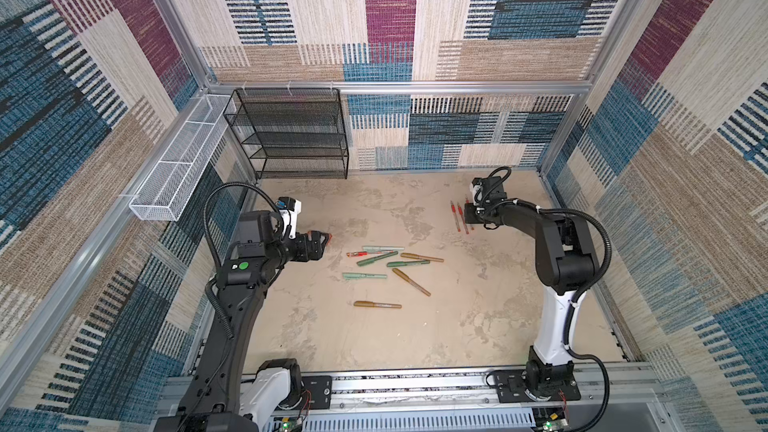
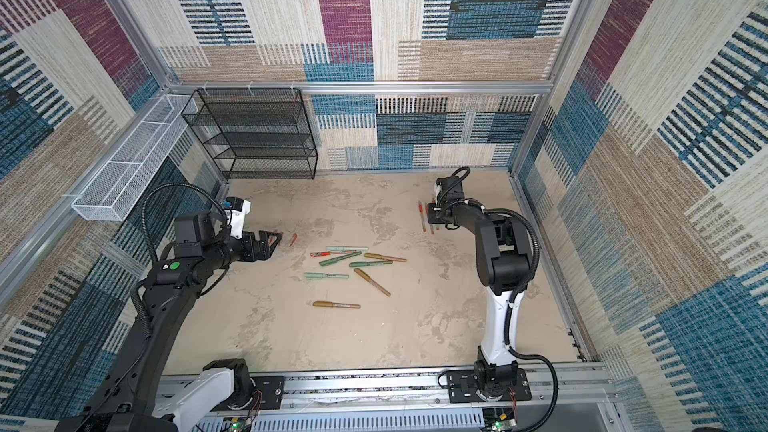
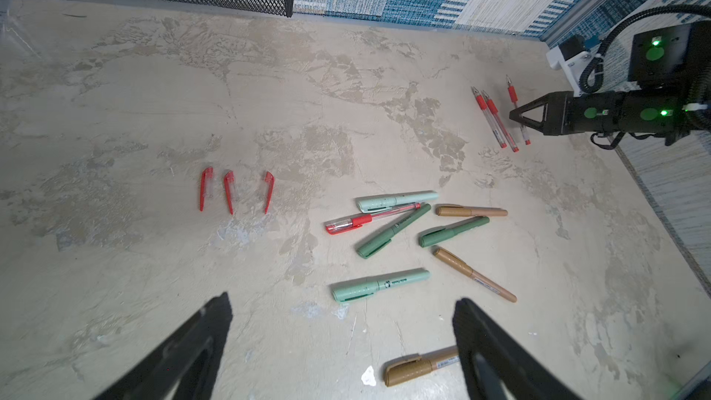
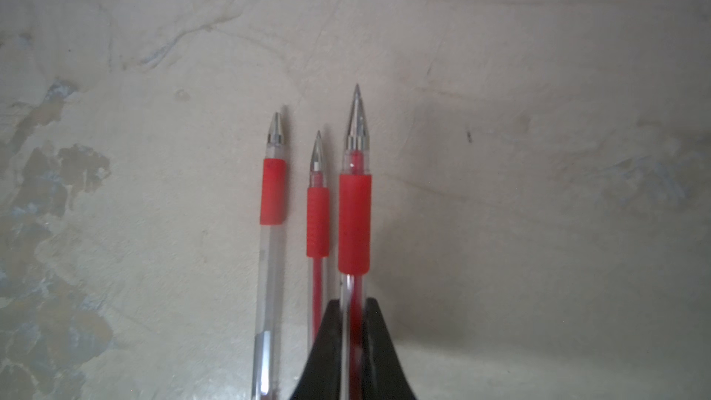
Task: Open the pen caps
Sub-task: 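Lower the uncapped pen beside the other two pens and open the right gripper, then move the right gripper to the pile and grasp a pale green pen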
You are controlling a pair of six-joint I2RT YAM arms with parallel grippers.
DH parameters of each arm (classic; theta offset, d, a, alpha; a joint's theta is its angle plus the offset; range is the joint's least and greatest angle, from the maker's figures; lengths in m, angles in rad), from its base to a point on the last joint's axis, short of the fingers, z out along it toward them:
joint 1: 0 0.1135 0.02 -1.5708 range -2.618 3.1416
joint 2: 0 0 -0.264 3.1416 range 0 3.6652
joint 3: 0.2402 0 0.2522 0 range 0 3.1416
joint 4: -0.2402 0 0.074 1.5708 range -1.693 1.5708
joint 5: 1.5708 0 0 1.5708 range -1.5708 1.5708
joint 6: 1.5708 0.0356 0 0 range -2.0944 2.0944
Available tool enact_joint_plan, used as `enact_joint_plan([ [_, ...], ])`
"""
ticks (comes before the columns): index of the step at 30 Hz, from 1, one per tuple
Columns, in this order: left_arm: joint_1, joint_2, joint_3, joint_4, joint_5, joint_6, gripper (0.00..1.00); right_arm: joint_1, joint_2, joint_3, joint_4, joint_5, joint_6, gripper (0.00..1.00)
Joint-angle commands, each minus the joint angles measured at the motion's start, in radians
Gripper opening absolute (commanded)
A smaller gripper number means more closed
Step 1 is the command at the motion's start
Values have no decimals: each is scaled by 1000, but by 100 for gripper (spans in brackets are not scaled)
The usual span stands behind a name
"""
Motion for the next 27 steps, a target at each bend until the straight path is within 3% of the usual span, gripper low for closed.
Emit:
enact_joint_plan([
  [1,2,4,10,3,8,8,94,-2,14,7,-1,-11,7,7],
  [8,3,4,11,4,10,8,94,-3,25,8,-7,-4,12,11],
  [13,5,-1,4,5,15,8,94,-3,27,14,-15,14,11,21],
  [19,6,-10,-2,9,17,10,94,-3,11,14,-14,-1,17,23],
  [27,8,-11,-2,6,18,10,94,-3,-125,-19,-11,-71,55,27],
])
